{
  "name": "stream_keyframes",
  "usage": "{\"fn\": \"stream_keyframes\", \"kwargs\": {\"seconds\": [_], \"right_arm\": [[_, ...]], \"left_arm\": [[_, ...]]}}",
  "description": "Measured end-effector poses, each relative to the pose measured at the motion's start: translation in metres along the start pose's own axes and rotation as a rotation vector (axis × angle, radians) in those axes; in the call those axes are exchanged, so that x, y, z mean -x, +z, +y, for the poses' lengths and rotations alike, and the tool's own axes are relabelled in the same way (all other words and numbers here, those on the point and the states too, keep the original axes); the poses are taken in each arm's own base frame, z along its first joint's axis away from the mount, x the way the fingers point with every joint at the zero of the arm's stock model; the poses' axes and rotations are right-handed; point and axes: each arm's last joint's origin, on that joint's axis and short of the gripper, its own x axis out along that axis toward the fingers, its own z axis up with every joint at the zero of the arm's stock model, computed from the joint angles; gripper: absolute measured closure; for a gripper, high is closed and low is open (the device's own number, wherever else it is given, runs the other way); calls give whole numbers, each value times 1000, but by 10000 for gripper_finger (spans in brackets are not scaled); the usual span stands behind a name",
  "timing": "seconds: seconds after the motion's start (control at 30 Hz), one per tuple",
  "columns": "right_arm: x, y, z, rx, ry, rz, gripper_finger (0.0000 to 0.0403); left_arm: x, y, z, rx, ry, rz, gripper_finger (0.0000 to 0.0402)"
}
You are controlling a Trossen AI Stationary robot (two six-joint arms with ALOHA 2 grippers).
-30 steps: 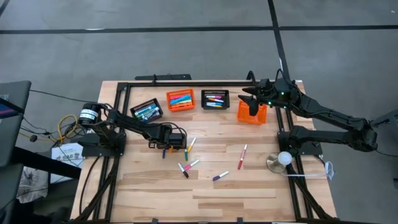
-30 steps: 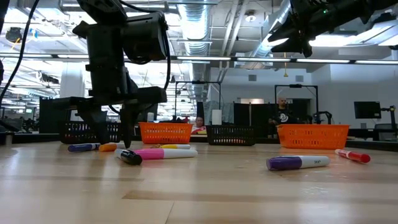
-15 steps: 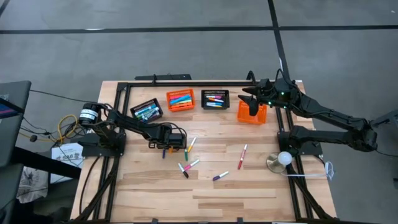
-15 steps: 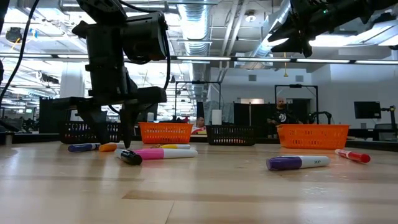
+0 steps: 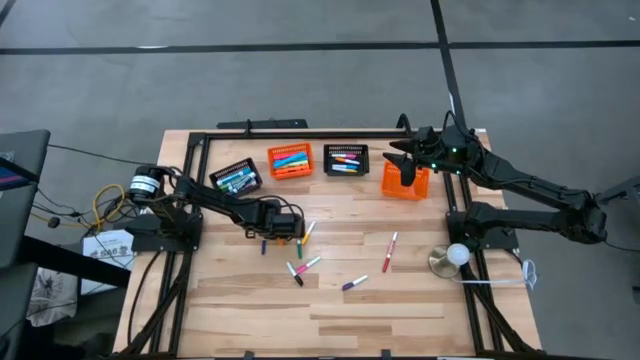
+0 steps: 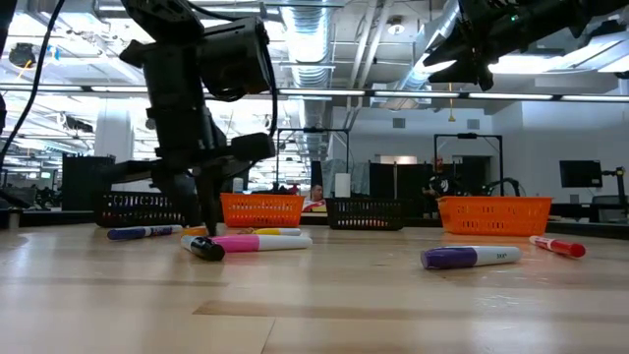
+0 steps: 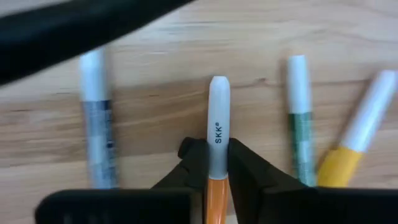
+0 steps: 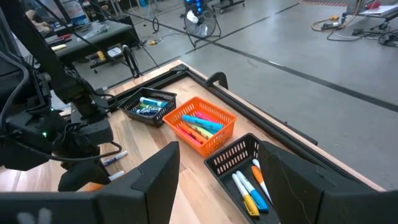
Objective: Pick & Place Markers
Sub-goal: Put the small orange highlighter pen into the right black bin
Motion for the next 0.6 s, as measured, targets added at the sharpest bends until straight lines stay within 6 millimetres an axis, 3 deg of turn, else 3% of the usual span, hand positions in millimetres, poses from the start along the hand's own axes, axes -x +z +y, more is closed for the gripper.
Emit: {"fn": "stream_keyframes", "kwargs": {"seconds": [0.33,0.6], "right_arm": [[0,0,0,0,0,0,193],[0,0,0,0,0,0,193]], "left_arm": [[0,0,1,-4,8,-2,352],[10,3,2,-20,-10,-3,365]]}}
